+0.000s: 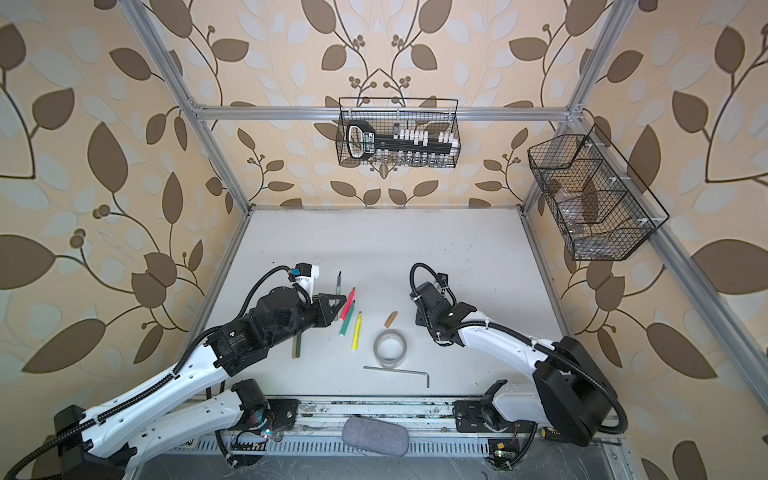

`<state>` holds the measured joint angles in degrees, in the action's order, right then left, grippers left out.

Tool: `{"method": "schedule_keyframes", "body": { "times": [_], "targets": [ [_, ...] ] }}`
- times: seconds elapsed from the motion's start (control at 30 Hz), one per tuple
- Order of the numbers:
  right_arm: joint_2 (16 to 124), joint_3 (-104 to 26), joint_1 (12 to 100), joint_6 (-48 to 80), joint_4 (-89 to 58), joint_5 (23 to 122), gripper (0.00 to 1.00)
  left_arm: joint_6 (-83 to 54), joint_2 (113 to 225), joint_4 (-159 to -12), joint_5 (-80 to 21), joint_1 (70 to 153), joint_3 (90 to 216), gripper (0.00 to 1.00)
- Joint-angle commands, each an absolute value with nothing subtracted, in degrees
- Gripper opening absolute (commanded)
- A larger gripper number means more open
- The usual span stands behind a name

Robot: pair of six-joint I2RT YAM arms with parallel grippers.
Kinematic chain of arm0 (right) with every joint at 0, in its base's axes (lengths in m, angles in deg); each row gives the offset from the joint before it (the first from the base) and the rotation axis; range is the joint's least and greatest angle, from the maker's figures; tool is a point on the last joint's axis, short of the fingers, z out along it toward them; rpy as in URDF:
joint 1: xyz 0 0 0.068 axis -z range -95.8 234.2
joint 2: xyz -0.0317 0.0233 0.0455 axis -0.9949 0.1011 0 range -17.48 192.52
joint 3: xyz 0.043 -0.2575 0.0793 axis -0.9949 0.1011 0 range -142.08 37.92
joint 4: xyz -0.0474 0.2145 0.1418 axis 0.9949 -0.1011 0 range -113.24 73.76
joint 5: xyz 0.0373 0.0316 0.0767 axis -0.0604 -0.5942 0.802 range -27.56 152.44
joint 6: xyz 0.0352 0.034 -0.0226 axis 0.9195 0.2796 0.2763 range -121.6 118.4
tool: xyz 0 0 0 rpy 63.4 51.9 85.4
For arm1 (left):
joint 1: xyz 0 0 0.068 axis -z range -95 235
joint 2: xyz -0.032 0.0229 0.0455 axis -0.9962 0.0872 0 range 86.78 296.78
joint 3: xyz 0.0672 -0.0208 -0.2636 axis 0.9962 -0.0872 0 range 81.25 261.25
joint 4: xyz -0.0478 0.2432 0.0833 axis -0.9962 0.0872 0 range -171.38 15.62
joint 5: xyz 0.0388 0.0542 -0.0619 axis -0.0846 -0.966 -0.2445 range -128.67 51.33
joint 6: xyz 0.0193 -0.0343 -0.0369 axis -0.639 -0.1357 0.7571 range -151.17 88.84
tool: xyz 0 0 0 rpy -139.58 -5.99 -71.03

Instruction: Insert the pens into the pen caps

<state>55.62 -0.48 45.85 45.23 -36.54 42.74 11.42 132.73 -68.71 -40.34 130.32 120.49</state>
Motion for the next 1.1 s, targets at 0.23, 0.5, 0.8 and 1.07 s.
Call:
{"method": "schedule_keyframes", "body": {
  "times": [0.23,0.5,0.8,1.07],
  "targets": [
    [59.2,0.2,46.4,44.0,-34.6,50.4,0.42,11.8,131.6,-72.1,-36.8,130.3,120.0,0.0],
    [63.4,-0.8,46.8,43.2,-34.0,51.2,0.38,10.7,132.0,-73.8,-34.7,130.3,119.7,0.0],
    [66.1,-1.2,46.9,42.9,-33.1,51.6,0.35,11.2,132.3,-71.9,-36.3,130.3,120.5,0.0],
    [67.9,-1.9,46.9,42.7,-32.6,51.8,0.3,11.4,132.1,-71.4,-36.7,130.3,120.6,0.0]
  ]
}}
